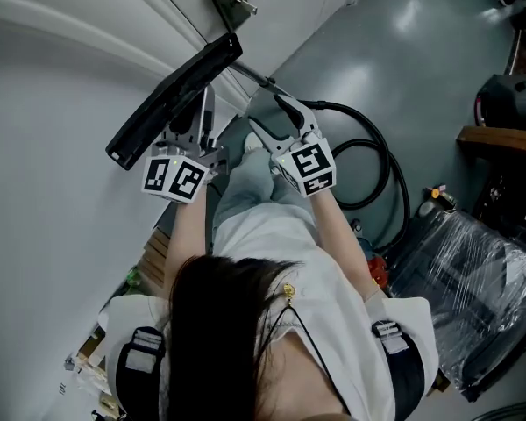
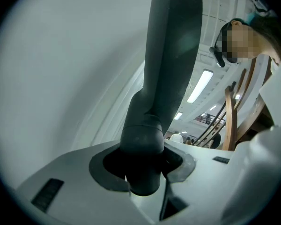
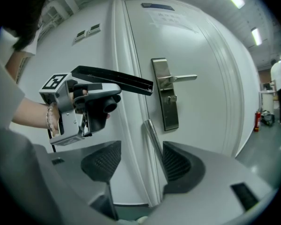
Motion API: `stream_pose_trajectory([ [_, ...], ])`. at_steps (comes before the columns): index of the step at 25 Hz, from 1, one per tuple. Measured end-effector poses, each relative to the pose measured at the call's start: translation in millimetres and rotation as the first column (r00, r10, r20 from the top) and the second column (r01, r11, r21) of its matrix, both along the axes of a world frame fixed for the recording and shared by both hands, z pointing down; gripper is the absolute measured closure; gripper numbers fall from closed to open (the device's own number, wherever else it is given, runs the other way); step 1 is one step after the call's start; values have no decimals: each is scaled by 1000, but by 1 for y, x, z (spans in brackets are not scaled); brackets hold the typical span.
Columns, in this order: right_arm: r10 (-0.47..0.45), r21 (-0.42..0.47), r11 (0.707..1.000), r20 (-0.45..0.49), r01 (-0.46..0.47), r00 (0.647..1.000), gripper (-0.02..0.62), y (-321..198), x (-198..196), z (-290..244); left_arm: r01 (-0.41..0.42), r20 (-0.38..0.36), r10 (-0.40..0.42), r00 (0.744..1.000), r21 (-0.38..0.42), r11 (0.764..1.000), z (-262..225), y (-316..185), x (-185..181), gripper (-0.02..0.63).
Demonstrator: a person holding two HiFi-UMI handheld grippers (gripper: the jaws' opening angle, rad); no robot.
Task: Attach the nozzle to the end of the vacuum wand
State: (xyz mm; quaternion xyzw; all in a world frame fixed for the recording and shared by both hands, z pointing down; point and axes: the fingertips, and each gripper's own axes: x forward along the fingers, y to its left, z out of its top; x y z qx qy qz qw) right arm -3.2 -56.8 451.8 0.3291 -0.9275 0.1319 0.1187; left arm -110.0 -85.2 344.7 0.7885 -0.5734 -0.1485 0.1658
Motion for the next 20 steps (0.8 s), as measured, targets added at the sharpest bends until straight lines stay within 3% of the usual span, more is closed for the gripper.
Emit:
stream_pose_trajectory([
  [13,-7,-21,1000,22,7,1000,304,-12,-3,9,51,57,-53,997,38,998,-10,-17,-11,454],
  [20,3,-33,999,12,-2,1000,302,-14,1,12,90,38,-93,995,56,994,-19,-21,-17,454],
])
